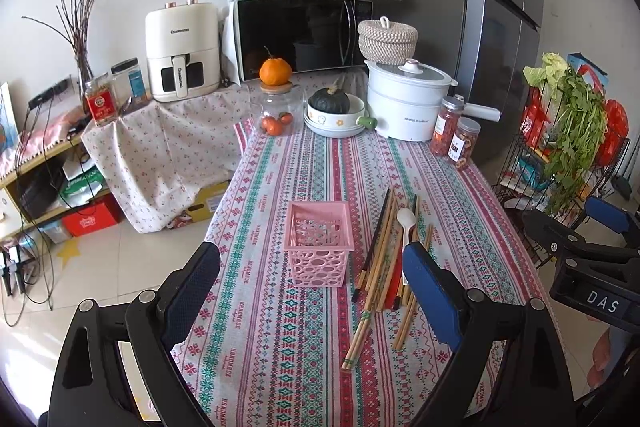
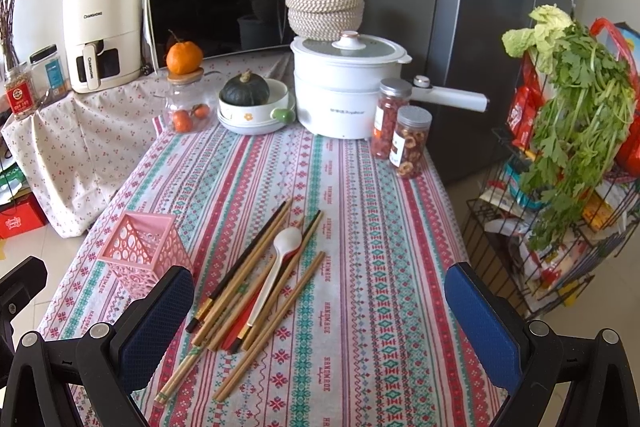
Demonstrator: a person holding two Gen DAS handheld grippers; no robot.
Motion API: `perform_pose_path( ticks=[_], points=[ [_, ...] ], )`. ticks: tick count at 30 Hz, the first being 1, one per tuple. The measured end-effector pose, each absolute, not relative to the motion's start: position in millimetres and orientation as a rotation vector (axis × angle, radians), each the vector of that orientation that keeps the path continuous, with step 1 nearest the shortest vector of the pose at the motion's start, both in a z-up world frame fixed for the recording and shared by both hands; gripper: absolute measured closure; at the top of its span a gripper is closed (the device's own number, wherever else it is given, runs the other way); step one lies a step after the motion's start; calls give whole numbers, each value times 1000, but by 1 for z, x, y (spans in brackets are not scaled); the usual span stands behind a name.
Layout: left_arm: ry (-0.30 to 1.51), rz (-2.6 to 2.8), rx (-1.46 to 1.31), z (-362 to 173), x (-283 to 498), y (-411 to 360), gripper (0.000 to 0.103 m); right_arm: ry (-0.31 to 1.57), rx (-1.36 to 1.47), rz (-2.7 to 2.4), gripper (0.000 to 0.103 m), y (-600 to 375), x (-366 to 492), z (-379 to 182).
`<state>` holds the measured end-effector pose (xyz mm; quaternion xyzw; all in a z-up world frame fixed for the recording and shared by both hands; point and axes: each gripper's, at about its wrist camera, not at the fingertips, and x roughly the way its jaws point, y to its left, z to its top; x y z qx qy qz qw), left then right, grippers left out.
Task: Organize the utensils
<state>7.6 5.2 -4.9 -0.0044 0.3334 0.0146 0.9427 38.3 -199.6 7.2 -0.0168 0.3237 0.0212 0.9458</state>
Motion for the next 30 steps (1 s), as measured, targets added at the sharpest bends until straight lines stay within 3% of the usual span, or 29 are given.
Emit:
perform_pose_path(
  ticks=[30],
  points=[
    [677,30,-11,-4,7,5,9,661,-33,41,0,-200,40,5]
  ],
)
